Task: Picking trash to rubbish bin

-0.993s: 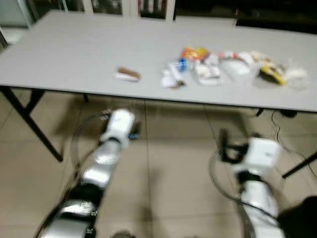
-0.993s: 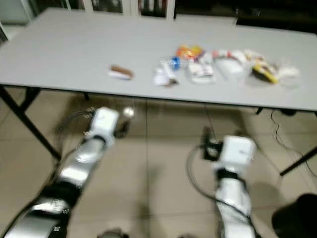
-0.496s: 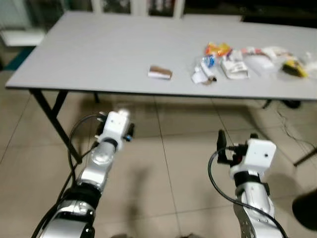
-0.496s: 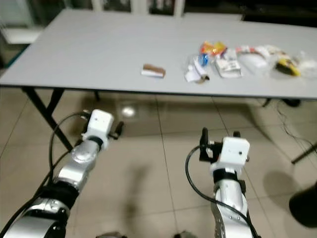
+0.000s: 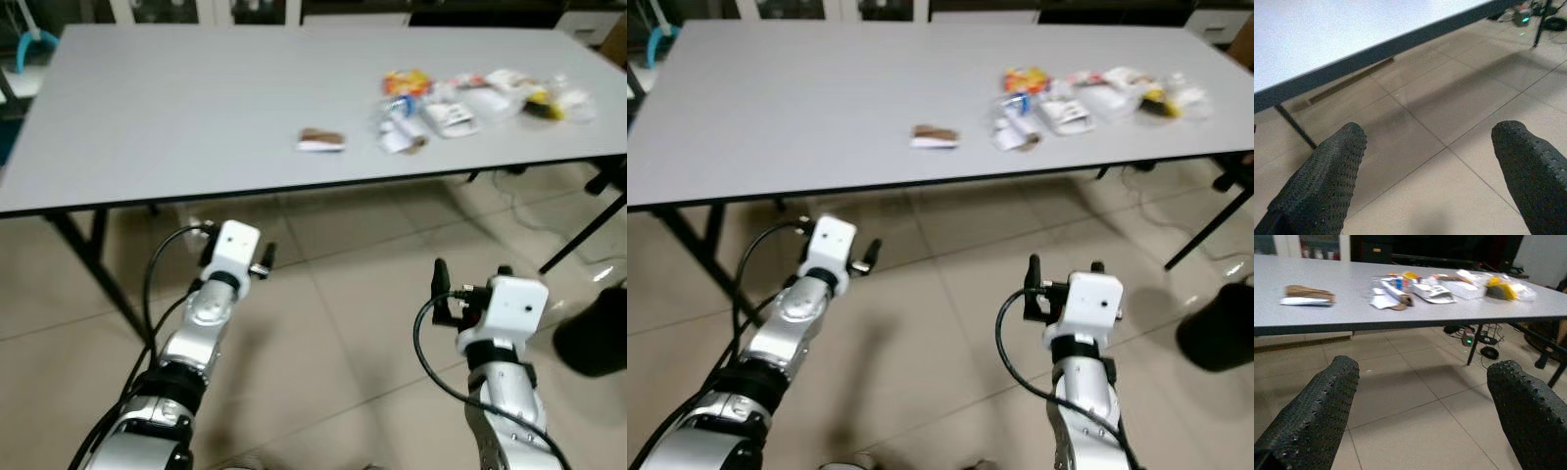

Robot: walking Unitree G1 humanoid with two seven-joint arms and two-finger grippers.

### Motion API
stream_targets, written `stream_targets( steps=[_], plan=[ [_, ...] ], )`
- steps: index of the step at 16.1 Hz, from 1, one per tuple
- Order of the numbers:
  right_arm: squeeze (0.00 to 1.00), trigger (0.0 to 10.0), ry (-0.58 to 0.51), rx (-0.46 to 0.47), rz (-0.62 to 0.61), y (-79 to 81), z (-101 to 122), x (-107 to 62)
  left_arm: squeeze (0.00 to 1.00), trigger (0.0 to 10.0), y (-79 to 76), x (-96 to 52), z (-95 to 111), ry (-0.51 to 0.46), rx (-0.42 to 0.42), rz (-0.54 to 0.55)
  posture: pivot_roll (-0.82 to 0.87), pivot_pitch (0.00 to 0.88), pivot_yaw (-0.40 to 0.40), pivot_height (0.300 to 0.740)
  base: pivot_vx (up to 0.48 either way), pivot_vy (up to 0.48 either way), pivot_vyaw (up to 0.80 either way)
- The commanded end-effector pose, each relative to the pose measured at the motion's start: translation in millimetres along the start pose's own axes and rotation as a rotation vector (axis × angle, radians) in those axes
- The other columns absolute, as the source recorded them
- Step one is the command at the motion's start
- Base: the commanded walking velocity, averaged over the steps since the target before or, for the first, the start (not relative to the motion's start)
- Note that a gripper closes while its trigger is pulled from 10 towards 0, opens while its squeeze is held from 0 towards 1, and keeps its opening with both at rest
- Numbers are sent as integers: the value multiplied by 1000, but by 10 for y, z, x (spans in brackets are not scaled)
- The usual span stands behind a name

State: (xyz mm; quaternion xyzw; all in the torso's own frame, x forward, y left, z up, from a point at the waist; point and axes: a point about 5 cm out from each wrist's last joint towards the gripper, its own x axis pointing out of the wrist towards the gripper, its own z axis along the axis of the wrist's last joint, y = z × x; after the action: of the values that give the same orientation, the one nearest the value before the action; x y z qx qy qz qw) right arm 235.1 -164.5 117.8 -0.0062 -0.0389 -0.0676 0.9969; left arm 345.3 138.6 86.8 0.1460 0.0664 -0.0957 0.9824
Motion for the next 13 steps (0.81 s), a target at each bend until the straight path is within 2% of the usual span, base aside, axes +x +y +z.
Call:
stream_targets(
  steps=[1, 3, 5, 9, 13],
  plan=[
    [0, 10000, 0, -33, -5, -42, 0, -8, 0, 10000, -96, 10, 41, -18, -5, -48, 160, 111, -43, 740, 0, 0, 0],
    [0, 10000, -6, -38, 8, 1, 3, 9, 0, 10000, -95, 12, 80, -42, -19, -82, 163, 107, -34, 740, 0, 0, 0],
    [0, 10000, -16, -34, 13, 49, 8, 42, 0, 10000, -79, 29, 116, -54, -19, -92, 169, 99, -24, 740, 353, 0, 0],
    [0, 10000, -23, -26, 25, 116, -11, 79, 0, 10000, -86, 43, 136, -62, -26, -100, 180, 82, -21, 740, 414, 0, 0],
    [0, 10000, -35, -29, 30, 115, 0, 124, 0, 10000, -87, 43, 131, -63, -31, -100, 182, 79, -20, 740, 480, 0, 0]
  ],
)
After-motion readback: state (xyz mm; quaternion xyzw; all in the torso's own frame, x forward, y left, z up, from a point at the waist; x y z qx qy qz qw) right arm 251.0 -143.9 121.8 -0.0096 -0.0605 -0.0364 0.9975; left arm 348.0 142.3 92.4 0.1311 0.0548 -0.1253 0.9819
